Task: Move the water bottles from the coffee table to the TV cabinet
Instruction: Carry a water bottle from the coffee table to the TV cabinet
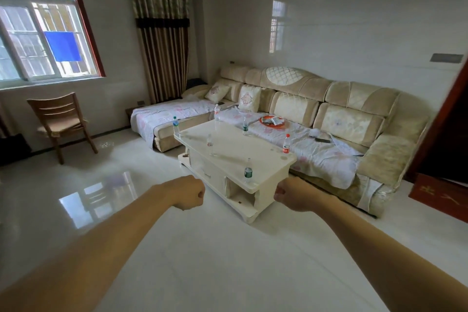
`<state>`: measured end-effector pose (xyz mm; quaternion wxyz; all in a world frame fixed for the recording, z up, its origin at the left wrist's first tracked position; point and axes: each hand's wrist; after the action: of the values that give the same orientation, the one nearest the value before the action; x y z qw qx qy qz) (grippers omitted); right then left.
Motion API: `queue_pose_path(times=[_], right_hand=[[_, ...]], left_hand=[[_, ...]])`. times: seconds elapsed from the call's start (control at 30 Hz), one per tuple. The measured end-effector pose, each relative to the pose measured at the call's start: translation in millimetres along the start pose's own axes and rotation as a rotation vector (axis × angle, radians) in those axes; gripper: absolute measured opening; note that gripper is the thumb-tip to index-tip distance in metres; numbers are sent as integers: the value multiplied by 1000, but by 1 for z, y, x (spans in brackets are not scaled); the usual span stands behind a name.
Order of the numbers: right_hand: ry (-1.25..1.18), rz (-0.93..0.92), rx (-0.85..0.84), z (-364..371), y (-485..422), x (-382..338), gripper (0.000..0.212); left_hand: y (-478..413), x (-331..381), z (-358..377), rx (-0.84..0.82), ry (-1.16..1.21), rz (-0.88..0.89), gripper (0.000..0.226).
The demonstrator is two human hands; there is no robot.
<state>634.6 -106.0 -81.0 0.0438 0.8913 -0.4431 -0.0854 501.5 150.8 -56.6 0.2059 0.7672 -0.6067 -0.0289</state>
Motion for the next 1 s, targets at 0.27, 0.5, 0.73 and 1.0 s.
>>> queue_pose_path(times=[0.27, 0.5, 0.73, 1.0], right_hand=[[-1, 24, -49, -4, -102, 33, 25], [-23, -40, -65, -13, -202, 85, 26], [-99, -84, -96, -31, -302, 150, 26], [-134, -97, -208, -10, -409, 188, 26]], left_hand=[[-112, -6, -21, -65, 17, 3, 17], [-218, -3, -34, -65, 123, -81, 12], [-316, 20, -45, -72, 243, -168, 23], [-417, 15, -49, -130, 329, -202, 24]])
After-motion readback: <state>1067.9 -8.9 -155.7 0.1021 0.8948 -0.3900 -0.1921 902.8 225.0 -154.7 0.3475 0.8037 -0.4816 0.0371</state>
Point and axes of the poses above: each hand's wrist, its own y-axis away from the middle knuckle, its own z-axis out of the palm, x = y × z, and after that the axes turned 8 degrees about y, right-handed
